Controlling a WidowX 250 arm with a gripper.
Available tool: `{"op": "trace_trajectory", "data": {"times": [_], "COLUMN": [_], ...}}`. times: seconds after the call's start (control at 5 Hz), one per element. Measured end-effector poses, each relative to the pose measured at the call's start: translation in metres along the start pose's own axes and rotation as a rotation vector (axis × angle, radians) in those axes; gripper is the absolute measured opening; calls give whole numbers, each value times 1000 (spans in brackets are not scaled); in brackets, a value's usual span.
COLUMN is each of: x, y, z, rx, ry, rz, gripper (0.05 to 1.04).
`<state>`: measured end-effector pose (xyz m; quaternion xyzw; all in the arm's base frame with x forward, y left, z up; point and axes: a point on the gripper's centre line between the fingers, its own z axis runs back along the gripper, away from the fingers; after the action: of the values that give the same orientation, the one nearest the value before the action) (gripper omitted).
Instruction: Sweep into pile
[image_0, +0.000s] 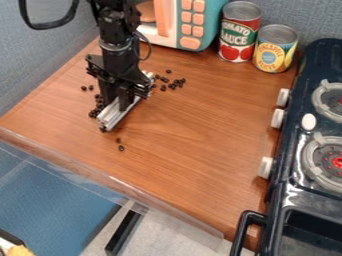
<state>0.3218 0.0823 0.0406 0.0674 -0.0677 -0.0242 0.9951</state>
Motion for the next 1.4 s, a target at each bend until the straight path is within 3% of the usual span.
{"op": "trace_trajectory", "data": {"times": [0.2, 0.4, 0.8, 1.2, 1.4], "x": [12, 23, 59, 88, 91], "y": [-32, -45, -81, -98, -98], "z": [26, 37, 8, -7, -4], "rx": [-9, 4, 61, 64, 47], "ry": [-59, -72, 18, 47, 47], "rz": [-38, -6, 109, 210, 233], "gripper": [324, 324, 324, 324, 324]}}
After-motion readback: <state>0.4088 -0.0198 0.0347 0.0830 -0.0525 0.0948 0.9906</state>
